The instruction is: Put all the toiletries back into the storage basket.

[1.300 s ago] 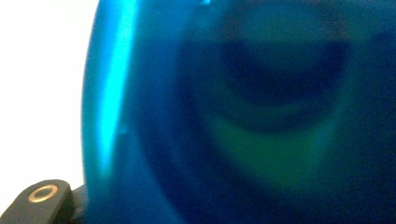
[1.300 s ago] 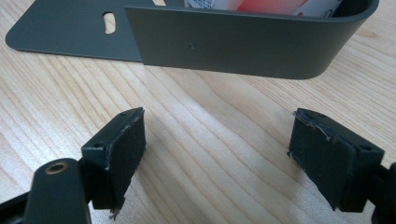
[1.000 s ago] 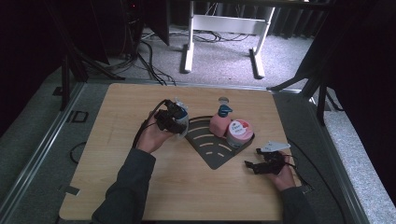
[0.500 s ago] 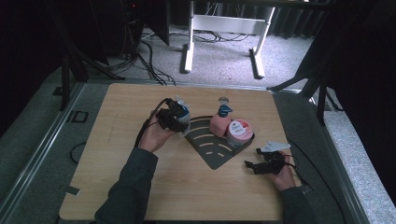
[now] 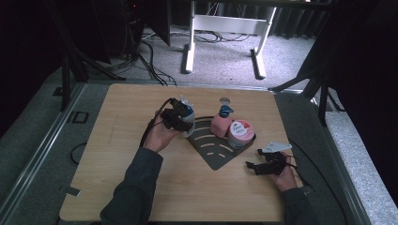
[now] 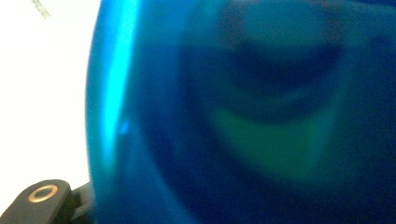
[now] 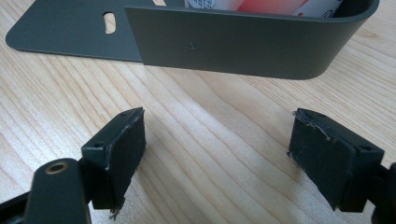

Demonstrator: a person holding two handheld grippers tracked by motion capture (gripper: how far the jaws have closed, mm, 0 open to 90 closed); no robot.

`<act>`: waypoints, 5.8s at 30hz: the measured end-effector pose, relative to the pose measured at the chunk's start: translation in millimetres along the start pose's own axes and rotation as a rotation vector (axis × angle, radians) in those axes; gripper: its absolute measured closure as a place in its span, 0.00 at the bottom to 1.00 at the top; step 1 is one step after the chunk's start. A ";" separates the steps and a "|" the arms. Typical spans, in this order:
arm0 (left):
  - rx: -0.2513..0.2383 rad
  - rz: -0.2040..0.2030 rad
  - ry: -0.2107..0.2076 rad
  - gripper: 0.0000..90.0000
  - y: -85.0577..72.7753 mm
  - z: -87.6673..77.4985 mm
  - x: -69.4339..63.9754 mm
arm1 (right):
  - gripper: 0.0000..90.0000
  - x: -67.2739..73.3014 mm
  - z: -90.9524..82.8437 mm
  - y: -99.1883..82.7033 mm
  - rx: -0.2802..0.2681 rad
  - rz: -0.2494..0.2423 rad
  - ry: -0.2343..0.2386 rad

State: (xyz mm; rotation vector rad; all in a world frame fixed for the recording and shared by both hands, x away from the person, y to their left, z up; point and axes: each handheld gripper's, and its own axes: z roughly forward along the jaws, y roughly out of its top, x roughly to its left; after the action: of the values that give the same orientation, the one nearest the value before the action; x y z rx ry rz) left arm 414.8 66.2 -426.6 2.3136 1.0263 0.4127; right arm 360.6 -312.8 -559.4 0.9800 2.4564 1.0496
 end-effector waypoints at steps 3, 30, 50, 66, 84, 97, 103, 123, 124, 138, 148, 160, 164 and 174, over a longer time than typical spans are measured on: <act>-0.008 -0.008 0.000 0.61 0.6 1.3 0.2 | 0.20 0.0 0.0 0.0 0.000 0.000 0.001; -0.049 -0.027 0.007 0.61 6.1 14.2 -4.5 | 0.20 -0.2 0.1 0.1 0.000 -0.001 0.001; -0.072 -0.040 0.008 0.61 12.1 27.2 -5.7 | 0.20 -0.2 0.1 0.1 0.000 -0.001 0.001; -0.070 -0.026 0.013 0.61 22.9 37.7 -7.0 | 0.20 -0.2 0.1 0.1 0.000 0.000 0.001; -0.075 -0.019 0.006 0.61 26.3 54.1 -7.1 | 0.20 -0.4 0.1 0.1 0.000 -0.002 0.003; -0.054 -0.010 0.004 0.61 36.3 65.4 -10.3 | 0.20 -0.4 0.1 0.1 0.000 -0.002 0.003; -0.052 -0.015 0.003 0.61 41.4 71.1 -12.1 | 0.20 -0.4 0.1 0.1 0.000 -0.003 0.003; -0.059 -0.062 -0.018 0.61 43.2 93.3 -9.7 | 0.20 -0.4 0.1 0.1 0.000 -0.002 0.003; -0.059 -0.062 -0.017 0.61 43.3 93.7 -9.6 | 0.20 -0.4 0.1 0.1 0.000 -0.002 0.002; -0.053 -0.069 -0.025 0.60 47.9 99.8 -8.5 | 0.20 -0.3 0.1 0.1 0.000 -0.001 0.003; -0.070 -0.081 -0.045 0.54 48.3 97.1 -7.5 | 0.20 -0.5 0.2 0.1 0.000 -0.003 0.004; -0.055 -0.061 -0.041 0.61 37.9 89.1 -7.3 | 0.20 -0.5 0.2 0.1 0.000 -0.004 0.004; -0.060 -0.059 -0.033 0.61 38.6 89.7 -7.9 | 0.20 -0.5 0.2 0.1 0.000 -0.004 0.004; -0.066 -0.071 -0.034 0.61 38.4 91.4 -8.2 | 0.20 -0.5 0.2 0.1 0.000 -0.004 0.004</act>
State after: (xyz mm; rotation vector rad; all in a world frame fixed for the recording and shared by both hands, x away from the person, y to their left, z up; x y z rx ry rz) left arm 475.8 5.0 -475.7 2.2120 1.0589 0.3725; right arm 361.1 -313.0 -559.4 0.9737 2.4602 1.0513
